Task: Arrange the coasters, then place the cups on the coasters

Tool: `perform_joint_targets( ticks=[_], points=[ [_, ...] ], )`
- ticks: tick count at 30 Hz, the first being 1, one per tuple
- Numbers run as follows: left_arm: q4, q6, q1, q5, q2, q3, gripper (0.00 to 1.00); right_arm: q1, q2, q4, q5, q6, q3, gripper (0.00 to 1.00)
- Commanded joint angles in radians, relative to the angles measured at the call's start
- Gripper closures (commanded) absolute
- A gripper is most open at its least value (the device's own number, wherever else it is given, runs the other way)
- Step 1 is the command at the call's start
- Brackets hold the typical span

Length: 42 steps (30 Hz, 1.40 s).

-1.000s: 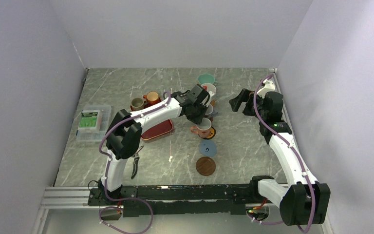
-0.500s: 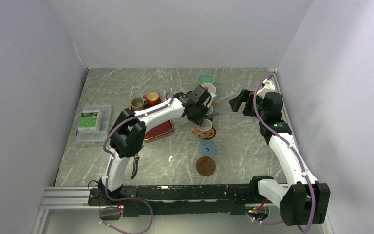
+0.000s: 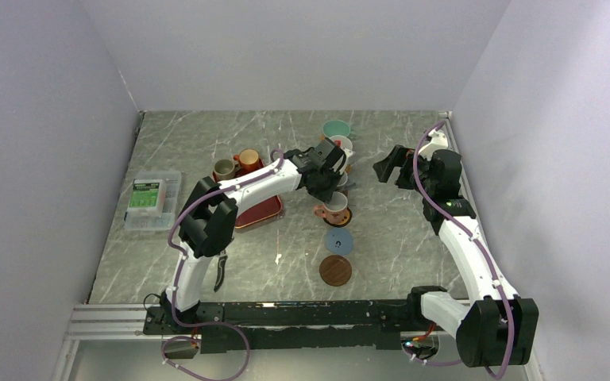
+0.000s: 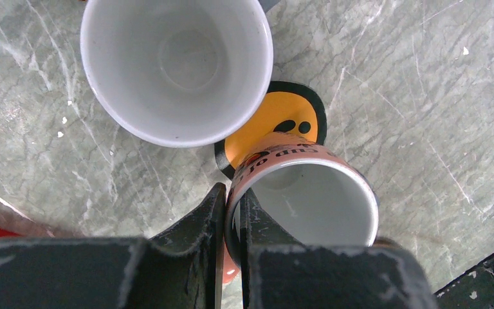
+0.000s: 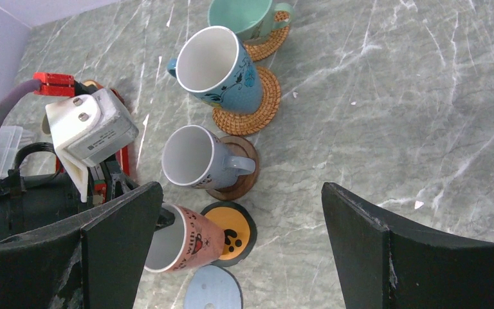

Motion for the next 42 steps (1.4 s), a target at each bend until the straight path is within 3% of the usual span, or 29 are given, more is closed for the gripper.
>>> perform_joint_targets(
  ticks=[1, 15, 35, 42],
  points=[
    [0.040, -0.019, -0.007, -0.016, -0.003, 0.050, 0.97, -0.004, -0.024, 0.059, -0.018, -0.016, -0.006, 0.00],
    [0.027, -0.017, -0.006, -0.018, 0.018, 0.073, 0.96, -0.004, -0.023, 0.059, -0.020, -0.016, -0.006, 0.00],
    [0.028, -0.004, -0.007, -0.040, 0.033, 0.076, 0.86, -0.003, -0.026, 0.060, -0.021, -0.015, -0.007, 0.00],
    [0.038, -0.002, -0.007, -0.037, 0.029, 0.070, 0.77, -0.004, -0.026, 0.059, -0.021, -0.016, -0.007, 0.00]
  ],
)
